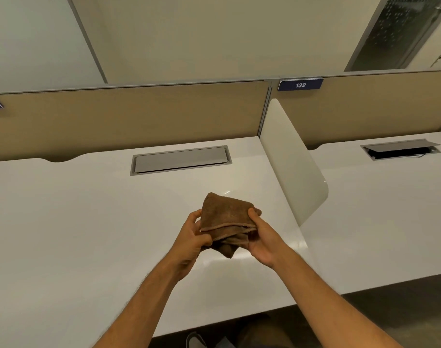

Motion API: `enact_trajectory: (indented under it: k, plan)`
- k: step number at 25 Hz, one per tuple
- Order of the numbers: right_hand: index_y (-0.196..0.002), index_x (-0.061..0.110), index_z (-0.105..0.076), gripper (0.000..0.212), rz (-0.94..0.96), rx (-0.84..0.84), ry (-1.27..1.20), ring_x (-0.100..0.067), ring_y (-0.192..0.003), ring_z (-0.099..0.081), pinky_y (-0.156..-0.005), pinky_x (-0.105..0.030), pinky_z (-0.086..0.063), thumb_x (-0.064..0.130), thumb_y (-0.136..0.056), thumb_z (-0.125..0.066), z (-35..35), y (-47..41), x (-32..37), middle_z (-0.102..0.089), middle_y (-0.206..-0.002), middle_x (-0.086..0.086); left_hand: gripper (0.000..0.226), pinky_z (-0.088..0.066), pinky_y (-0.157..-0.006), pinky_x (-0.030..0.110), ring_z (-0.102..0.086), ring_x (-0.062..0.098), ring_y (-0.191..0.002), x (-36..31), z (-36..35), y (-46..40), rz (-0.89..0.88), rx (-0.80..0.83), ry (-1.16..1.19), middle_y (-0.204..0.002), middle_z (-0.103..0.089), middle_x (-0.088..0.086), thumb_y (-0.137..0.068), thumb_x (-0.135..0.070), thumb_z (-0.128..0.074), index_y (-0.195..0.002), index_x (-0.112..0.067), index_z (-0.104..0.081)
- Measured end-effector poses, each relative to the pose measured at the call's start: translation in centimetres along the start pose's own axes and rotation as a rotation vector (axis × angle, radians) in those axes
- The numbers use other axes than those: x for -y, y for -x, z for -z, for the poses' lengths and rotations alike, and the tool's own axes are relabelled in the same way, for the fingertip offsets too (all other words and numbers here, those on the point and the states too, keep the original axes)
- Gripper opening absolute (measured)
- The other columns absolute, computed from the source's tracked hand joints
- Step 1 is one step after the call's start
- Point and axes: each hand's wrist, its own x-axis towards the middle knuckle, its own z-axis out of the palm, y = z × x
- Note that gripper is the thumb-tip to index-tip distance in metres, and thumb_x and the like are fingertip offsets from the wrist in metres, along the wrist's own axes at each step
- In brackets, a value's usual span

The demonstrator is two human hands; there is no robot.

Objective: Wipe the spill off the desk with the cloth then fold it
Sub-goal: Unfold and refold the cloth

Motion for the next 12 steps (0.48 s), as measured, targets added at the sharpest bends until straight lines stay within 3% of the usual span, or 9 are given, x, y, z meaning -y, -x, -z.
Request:
enact_trajectory:
  k: [2,4,6,8,10,12]
  plan:
    - [-0.134,0.013,-0.061,0.051,0.041,-0.028,0.048,-0.034,-0.111,-0.072,-0.081,-0.043,-0.061,0.043,-0.093,-0.066,0.6,-0.2,-0.1,-0.072,-0.124,-0.018,0.071,-0.06,-0.086,0.029,-0.072,0.025,-0.112,0.8,0.5,-0.5,-0.005,0.021,-0.165,-0.122,-0.074,0.0,-0.085,0.012,-0.063,-0.141,-0.029,-0.049]
    - [-0.135,0.016,-0.06,0.049,0.067,-0.038,0.101,-0.032,-0.111,-0.072,-0.08,-0.043,-0.061,0.04,-0.093,-0.066,1.3,-0.4,0.0,-0.072,-0.125,-0.015,0.065,-0.052,-0.085,0.021,-0.069,0.016,-0.112,1.4,0.3,-1.1,-0.005,-0.011,-0.294,-0.123,-0.073,-0.005,-0.089,0.008,-0.067,-0.141,-0.03,-0.053]
    - [-0.134,0.018,-0.06,0.042,0.085,-0.049,0.144,-0.032,-0.111,-0.072,-0.08,-0.045,-0.061,0.036,-0.096,-0.064,2.1,-0.8,0.5,-0.071,-0.127,-0.014,0.055,-0.048,-0.075,0.016,-0.069,0.001,-0.089,1.9,0.0,-2.3,-0.033,-0.069,-0.375,-0.12,-0.075,-0.007,-0.09,-0.003,-0.073,-0.137,-0.029,-0.059]
    - [-0.135,0.019,-0.059,0.035,0.091,-0.064,0.197,-0.032,-0.111,-0.072,-0.081,-0.046,-0.061,0.029,-0.102,-0.06,2.6,-1.7,1.6,-0.07,-0.129,-0.013,0.05,-0.049,-0.067,0.016,-0.065,-0.002,-0.067,2.0,-0.4,-3.8,-0.023,-0.091,-0.389,-0.118,-0.076,-0.006,-0.091,-0.006,-0.073,-0.135,-0.027,-0.062]
    - [-0.135,0.02,-0.058,0.032,0.092,-0.08,0.273,-0.031,-0.112,-0.071,-0.081,-0.046,-0.062,0.026,-0.104,-0.058,3.3,-2.8,3.2,-0.069,-0.13,-0.011,0.052,-0.055,-0.069,0.02,-0.072,0.005,-0.076,1.6,-1.4,-5.3,0.044,-0.055,-0.296,-0.113,-0.078,-0.003,-0.089,0.001,-0.068,-0.134,-0.024,-0.063]
    - [-0.135,0.022,-0.057,0.031,0.1,-0.088,0.318,-0.029,-0.114,-0.07,-0.081,-0.046,-0.062,0.024,-0.104,-0.058,4.3,-4.0,4.8,-0.067,-0.131,-0.01,0.054,-0.059,-0.083,0.029,-0.076,0.018,-0.096,1.2,-2.7,-6.5,0.088,-0.027,-0.227,-0.107,-0.08,0.0,-0.079,0.001,-0.064,-0.128,-0.021,-0.065]
